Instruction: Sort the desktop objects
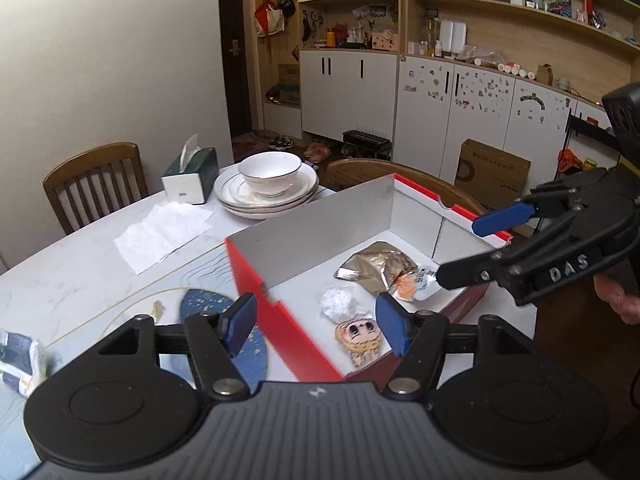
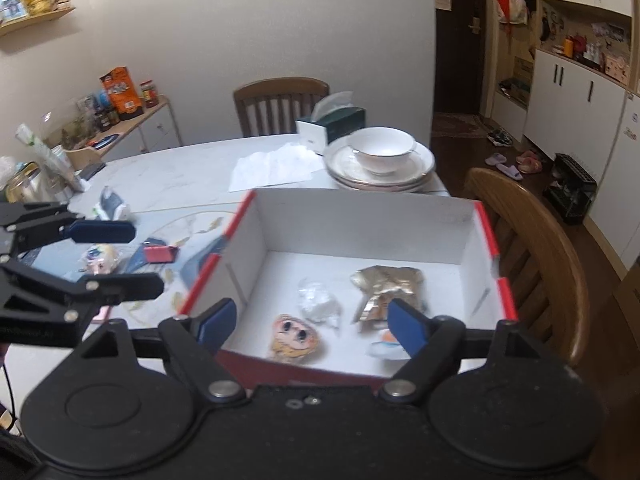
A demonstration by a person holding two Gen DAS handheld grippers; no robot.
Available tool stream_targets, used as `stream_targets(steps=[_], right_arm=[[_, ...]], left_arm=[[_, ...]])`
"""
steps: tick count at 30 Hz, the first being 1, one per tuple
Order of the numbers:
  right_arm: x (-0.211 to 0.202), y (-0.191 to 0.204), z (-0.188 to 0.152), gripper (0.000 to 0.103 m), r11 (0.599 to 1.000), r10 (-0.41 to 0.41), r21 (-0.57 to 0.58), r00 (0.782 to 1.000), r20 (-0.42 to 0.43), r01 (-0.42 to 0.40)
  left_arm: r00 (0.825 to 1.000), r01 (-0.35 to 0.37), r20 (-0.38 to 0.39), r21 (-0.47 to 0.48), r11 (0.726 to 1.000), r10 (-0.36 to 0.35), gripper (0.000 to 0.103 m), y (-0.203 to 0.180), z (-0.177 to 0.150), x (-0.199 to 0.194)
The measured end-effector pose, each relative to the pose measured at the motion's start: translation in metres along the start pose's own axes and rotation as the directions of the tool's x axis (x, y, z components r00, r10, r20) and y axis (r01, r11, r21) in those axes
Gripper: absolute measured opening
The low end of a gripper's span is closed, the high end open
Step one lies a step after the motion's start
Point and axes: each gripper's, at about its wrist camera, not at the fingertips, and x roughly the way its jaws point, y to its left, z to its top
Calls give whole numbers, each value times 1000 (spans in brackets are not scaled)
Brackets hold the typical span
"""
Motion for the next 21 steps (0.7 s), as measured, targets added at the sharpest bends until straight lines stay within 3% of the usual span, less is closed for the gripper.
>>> stream_targets(steps=[3,10,12,21], right_arm=[[-1,21,-1,89,1000,13,-20,1000,11,-12],[10,80,-1,96,998,29,-52,999,13,-29],[15,95,-1,96,998,36,-47,999,6,-36],[41,162,-2,96,997,69,-32,998,-12,-69]], left_arm=[[1000,-2,6,-15,1000,2,81,15,-9,-9],[1000,-26,11,-38,999,26,90,58,-31,-34],[999,-46,24,-41,998,47,103,72,-37,-44],[995,-96,0,-120,988,96,103,139,-72,-77]])
